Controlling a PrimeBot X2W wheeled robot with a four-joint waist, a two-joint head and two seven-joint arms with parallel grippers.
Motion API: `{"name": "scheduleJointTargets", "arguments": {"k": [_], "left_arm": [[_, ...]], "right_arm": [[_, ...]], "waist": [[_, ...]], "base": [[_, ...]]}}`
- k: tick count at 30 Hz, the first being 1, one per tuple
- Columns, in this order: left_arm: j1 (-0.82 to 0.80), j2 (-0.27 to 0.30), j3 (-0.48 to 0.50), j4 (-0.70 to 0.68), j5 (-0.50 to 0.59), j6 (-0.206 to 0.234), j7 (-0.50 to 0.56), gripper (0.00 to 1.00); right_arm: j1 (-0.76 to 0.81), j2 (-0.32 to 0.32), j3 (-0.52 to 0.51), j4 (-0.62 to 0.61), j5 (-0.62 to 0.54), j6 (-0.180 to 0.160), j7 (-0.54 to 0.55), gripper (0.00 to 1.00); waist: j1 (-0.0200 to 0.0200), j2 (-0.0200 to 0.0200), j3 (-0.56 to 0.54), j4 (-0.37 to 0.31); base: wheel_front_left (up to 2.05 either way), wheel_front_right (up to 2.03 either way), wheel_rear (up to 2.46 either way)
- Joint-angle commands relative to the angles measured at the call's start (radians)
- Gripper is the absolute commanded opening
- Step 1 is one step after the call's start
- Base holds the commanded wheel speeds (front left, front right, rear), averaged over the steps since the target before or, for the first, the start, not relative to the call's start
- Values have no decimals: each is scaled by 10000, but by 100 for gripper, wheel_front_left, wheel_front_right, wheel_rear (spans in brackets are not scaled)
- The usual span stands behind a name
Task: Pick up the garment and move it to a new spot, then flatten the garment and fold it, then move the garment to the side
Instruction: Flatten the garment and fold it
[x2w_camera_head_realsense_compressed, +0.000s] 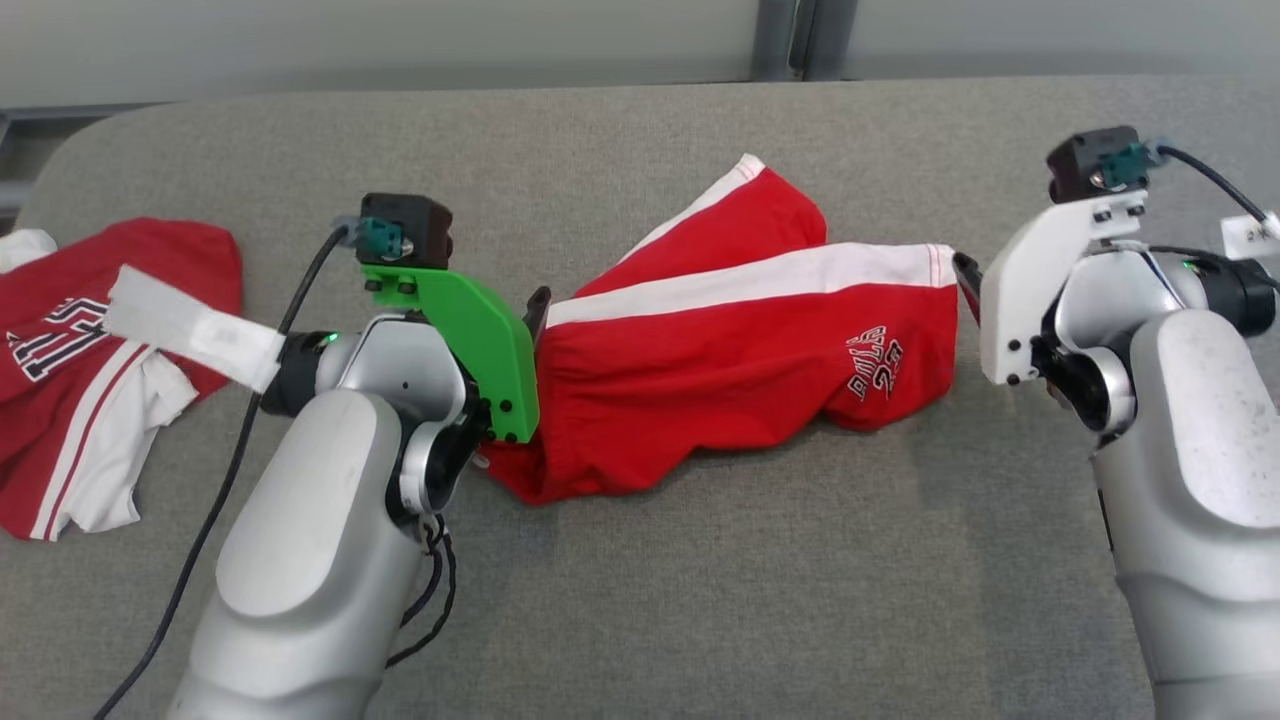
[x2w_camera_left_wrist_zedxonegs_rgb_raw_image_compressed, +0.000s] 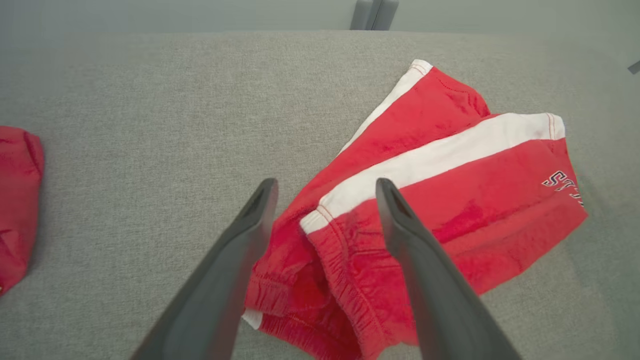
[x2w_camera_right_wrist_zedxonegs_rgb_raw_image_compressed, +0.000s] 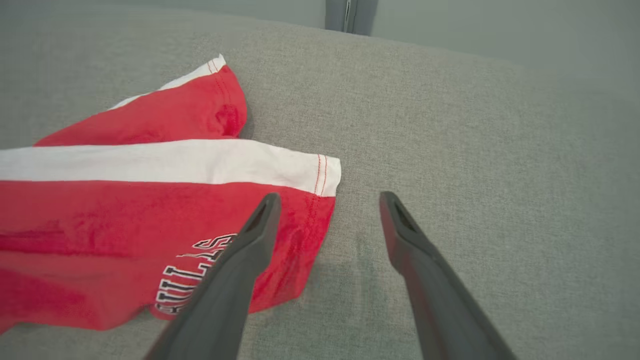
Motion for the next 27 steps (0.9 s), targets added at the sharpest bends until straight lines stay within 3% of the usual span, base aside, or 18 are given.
{"name": "scheduleJointTargets", "arguments": {"k": [1, 7, 18, 25, 27], "left_arm": [[-289, 72, -70, 108, 125, -27, 216, 100], [-1099, 129, -347, 353, 208, 138, 1438, 100], [-952, 228, -872, -273, 316, 254, 2493, 100], [-619, 247, -1255, -740, 446, 285, 2660, 78], [-623, 224, -1351, -807, 512, 280, 2545, 85]], "right_arm": [[-300, -140, 243, 158, 28, -5, 117, 100], [-1663, -728, 1369, 979, 60, -5, 332, 100], [-2380, -1369, 1423, 1860, 8, -5, -77, 100], [-2167, -1297, 1323, 2093, 68, -5, -195, 100], [-2142, -1305, 1318, 2097, 81, -5, -217, 100]], "waist": [[0, 0, 665, 124], [0, 0, 1299, 208], [0, 0, 1587, 541], [0, 0, 1760, 555], [0, 0, 1790, 544]], "base": [[0, 0, 0], [0, 0, 0], [0, 0, 0], [0, 0, 0], [0, 0, 0]]}}
